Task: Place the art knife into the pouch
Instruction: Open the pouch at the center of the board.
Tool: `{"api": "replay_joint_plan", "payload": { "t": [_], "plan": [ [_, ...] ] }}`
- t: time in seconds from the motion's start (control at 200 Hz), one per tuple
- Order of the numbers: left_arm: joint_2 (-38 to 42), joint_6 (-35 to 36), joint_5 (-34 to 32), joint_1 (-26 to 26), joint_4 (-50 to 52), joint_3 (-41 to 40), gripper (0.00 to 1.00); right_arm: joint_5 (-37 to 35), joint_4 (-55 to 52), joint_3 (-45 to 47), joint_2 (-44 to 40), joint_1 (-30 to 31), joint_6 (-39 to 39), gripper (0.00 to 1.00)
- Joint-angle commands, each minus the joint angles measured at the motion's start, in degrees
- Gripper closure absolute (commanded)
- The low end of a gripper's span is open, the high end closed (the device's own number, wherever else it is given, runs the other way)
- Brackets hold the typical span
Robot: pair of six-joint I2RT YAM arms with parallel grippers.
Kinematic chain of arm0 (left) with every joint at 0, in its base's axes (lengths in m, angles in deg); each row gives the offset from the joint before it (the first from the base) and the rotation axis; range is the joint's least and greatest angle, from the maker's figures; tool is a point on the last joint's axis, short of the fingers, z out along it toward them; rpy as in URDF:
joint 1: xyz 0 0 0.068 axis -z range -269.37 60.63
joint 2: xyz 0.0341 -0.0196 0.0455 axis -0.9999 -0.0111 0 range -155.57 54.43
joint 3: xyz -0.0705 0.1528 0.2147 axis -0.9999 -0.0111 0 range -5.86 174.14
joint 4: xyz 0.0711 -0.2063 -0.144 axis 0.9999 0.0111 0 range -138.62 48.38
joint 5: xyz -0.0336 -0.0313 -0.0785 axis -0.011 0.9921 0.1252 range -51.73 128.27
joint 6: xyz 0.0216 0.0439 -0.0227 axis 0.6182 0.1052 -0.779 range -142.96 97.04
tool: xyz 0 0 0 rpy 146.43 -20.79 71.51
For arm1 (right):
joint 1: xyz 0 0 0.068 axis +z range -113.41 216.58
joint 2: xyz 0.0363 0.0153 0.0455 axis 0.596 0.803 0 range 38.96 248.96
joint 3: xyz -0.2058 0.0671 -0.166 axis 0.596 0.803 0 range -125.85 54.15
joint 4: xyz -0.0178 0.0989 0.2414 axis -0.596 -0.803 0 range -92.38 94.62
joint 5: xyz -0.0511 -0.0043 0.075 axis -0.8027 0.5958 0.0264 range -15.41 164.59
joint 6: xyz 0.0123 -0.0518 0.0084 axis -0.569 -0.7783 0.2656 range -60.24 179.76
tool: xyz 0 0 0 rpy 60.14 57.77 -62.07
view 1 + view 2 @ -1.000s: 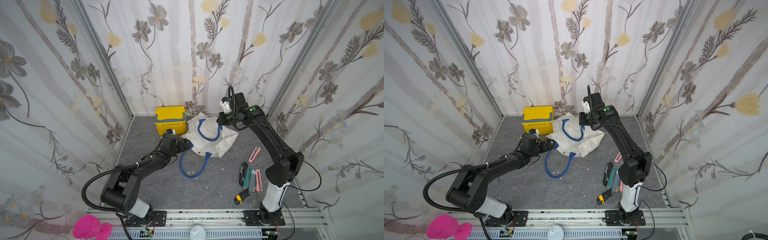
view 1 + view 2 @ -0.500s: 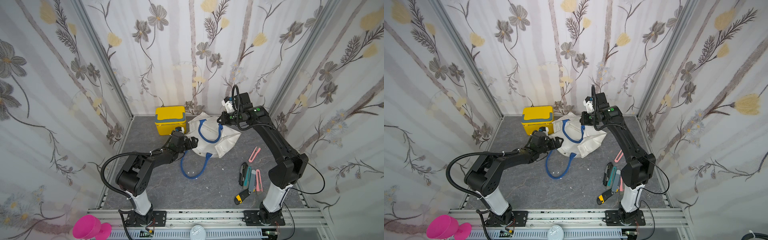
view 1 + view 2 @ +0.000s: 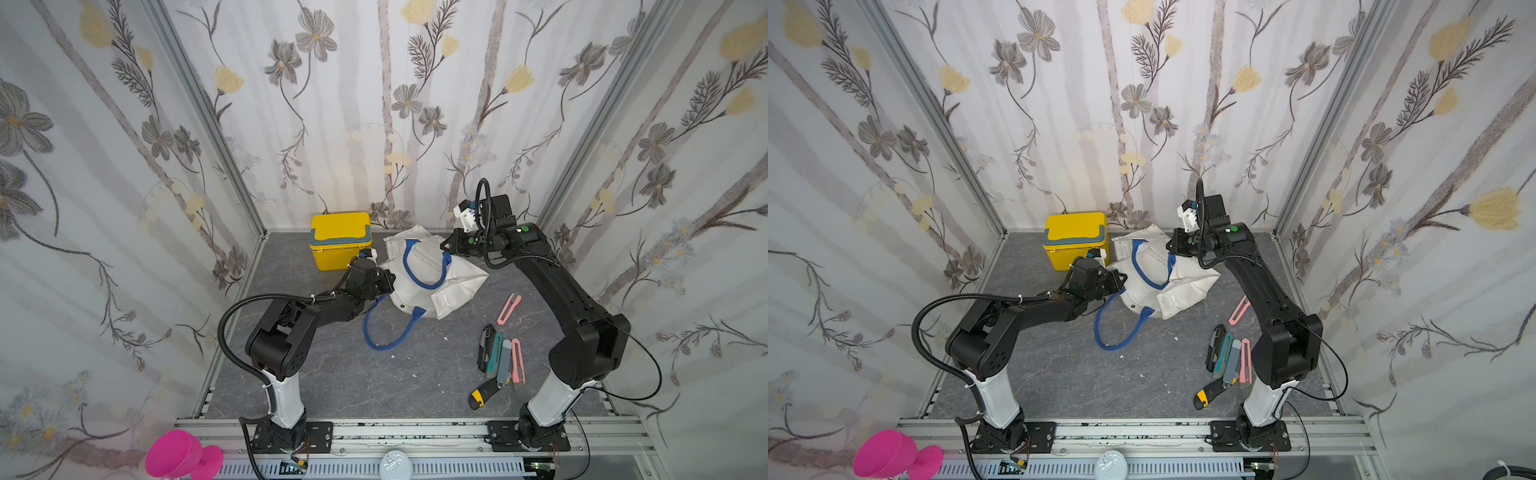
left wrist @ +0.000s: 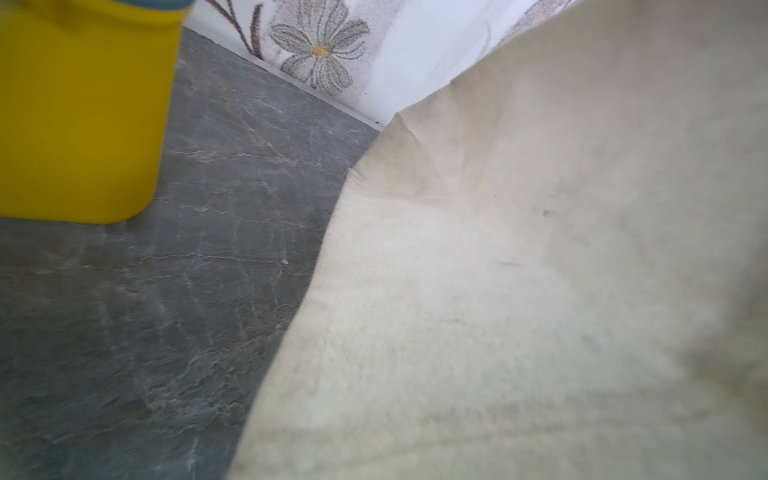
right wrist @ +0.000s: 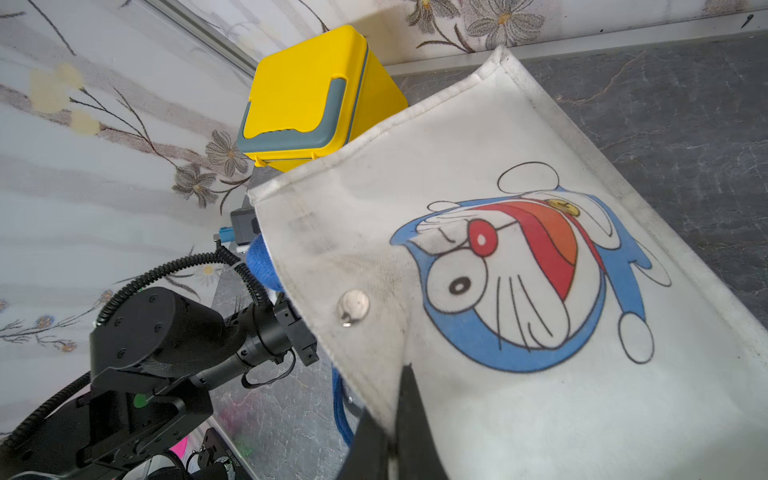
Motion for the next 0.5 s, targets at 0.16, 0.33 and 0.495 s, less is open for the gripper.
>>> {"api": "replay_joint_plan", "payload": {
  "t": [0.16,0.33,0.495],
  "plan": [
    [3.94,15.49,3.13,-0.06,37.47,21.34,1.00,-4.33,1.24,2.62,0.70,-2.55,-2.47,0.80],
    [1.24,19.49,3.87,-0.06,56.56,34.60,1.00,-10.93,0.13,1.68,0.67,-2.81,-3.16,0.63],
    [-2.63,22.38,4.15,-0.06,66.78,40.19,1.00,-11.64,-0.34,-1.38,2.69,-2.80,-3.81,0.36]
  ]
}}
